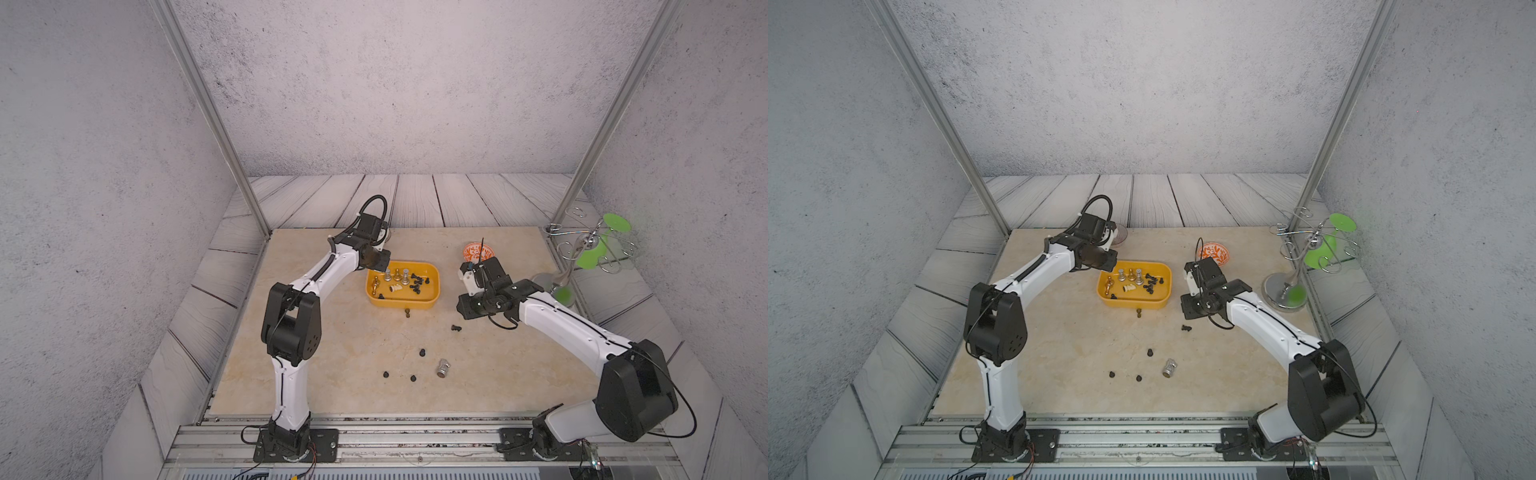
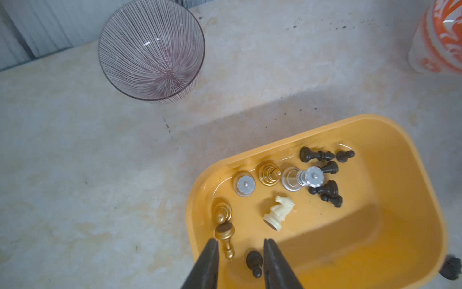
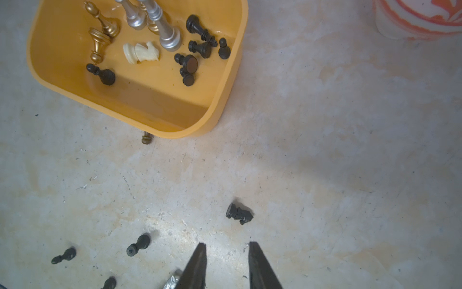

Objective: Put the chess pieces into the storage box
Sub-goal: Place the chess piece in the storage box.

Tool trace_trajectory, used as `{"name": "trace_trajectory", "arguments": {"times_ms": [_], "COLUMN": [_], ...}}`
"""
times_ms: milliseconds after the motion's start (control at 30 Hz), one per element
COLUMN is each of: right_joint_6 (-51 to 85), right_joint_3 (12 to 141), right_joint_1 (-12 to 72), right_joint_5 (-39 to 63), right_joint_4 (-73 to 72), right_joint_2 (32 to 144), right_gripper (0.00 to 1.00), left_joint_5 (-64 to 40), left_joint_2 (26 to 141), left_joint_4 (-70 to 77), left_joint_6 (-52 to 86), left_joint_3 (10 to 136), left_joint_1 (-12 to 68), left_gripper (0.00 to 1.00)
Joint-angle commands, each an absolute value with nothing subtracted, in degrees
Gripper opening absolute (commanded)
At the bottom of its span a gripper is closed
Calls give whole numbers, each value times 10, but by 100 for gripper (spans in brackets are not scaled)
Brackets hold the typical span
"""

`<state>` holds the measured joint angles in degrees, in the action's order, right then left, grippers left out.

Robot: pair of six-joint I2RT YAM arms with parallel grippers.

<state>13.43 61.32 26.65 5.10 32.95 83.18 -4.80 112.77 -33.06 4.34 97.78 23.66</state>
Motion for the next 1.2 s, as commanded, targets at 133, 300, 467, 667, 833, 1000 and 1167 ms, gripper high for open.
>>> {"name": "trace_trajectory", "arguments": {"times_ms": [133,300,467,667,833,1000,1167], "right_joint_6": [120,100,89,89,91,90,92], "right_joint_3": [606,617,624,628,633,643,652], "right_joint_1": [264,265,291,358,401,435,461], "right_joint_5": [30,40,67,94,105,112,112], "right_joint_4": [349,359,362,349,338,337,332], "right_joint_2": [881,915,918,910,917,942,969], "right_gripper": [31,32,33,37,40,42,42], "left_joint_5": [-64,-64,-65,-63,-64,-69,-71], "left_joint_2": [1031,985,951,925,912,905,901], "left_joint_4": [-298,-288,-285,-285,-284,-282,-281], "left_joint_6": [66,78,88,97,104,107,108], "left_joint_3": [896,846,808,774,755,746,739], "left_joint_1": [221,218,216,213,211,210,210], "left_gripper": [34,34,34,34,34,34,34]}}
